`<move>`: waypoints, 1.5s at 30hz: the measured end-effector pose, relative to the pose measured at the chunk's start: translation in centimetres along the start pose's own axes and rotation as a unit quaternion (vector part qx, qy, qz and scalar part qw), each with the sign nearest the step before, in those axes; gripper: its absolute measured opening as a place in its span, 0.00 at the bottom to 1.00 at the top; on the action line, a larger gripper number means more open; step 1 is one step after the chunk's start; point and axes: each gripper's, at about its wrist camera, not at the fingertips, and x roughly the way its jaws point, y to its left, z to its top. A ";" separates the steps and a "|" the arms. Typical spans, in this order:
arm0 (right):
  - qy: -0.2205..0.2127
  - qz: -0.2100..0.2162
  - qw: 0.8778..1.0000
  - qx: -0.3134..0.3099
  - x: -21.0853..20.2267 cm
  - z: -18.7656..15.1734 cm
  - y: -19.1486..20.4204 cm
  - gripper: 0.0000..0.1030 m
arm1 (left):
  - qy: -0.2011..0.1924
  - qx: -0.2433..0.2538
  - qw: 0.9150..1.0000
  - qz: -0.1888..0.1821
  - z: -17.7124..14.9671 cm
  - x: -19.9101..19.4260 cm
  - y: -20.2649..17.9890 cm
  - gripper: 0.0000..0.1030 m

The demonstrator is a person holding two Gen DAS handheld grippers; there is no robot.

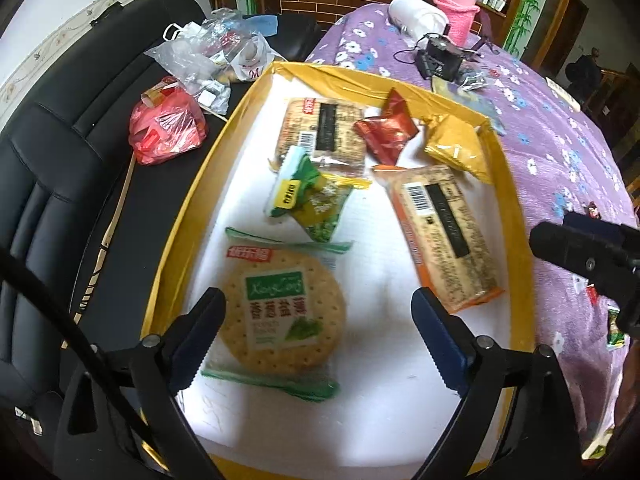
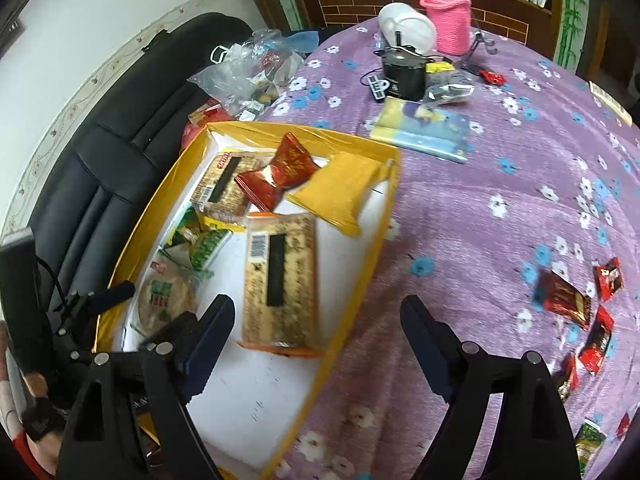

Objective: Organize snacks
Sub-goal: 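Move both tools back over the candies on the table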

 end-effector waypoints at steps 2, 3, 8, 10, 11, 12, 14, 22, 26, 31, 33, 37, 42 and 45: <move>-0.003 -0.005 1.000 -0.005 -0.4 -0.7 -0.8 0.83 | -0.004 -0.011 1.000 -0.009 -0.2 -0.6 -0.3 0.93; -0.004 -0.007 1.000 -0.007 -0.7 -1.0 -1.1 0.84 | -0.004 -0.015 1.000 -0.013 -0.4 -0.8 -0.4 0.93; -0.008 -0.017 1.000 -0.008 -2.0 -3.0 -3.5 0.85 | -0.010 -0.012 0.999 -0.033 -0.7 -1.8 -2.4 0.94; -0.007 -0.018 1.000 -0.003 -2.4 -3.6 -4.3 0.85 | -0.012 -0.003 0.999 -0.039 -0.6 -2.1 -3.5 0.94; -0.007 -0.019 1.000 0.002 -2.7 -4.0 -4.9 0.85 | -0.014 0.001 0.999 -0.041 -0.6 -2.3 -4.1 0.94; -0.008 -0.021 1.000 0.005 -2.9 -4.3 -5.3 0.85 | -0.015 0.005 0.999 -0.043 -0.5 -2.4 -4.6 0.94; -0.009 -0.026 1.000 0.014 -3.4 -5.0 -6.4 0.85 | -0.016 0.014 0.999 -0.050 -0.4 -2.6 -5.7 0.95; -0.012 -0.050 0.996 0.070 -5.4 -7.3 -11.7 0.85 | -0.021 0.055 0.996 -0.067 -0.3 -3.4 -9.8 0.95; -0.020 -0.066 0.992 0.105 -6.8 -8.4 -15.0 0.85 | -0.022 0.076 0.994 -0.080 -0.3 -3.7 -12.1 0.95; -0.030 -0.085 0.984 0.151 -9.0 -10.6 -19.2 0.85 | -0.020 0.113 0.988 -0.100 -0.5 -3.9 -15.5 0.95; -0.034 -0.092 0.980 0.175 -10.2 -11.9 -21.0 0.86 | -0.015 0.129 0.985 -0.115 -0.7 -3.7 -17.0 0.95; -0.034 -0.095 0.972 0.213 -11.9 -14.6 -23.8 0.86 | 0.000 0.167 0.977 -0.134 -1.4 -2.9 -20.5 0.93; -0.037 -0.099 0.968 0.228 -13.1 -16.9 -25.0 0.86 | 0.016 0.214 0.965 -0.150 -1.8 -1.8 -25.0 0.82; -0.040 -0.089 0.968 0.230 -13.3 -17.7 -25.0 0.86 | 0.022 0.255 0.955 -0.147 -2.0 -0.8 -28.0 0.75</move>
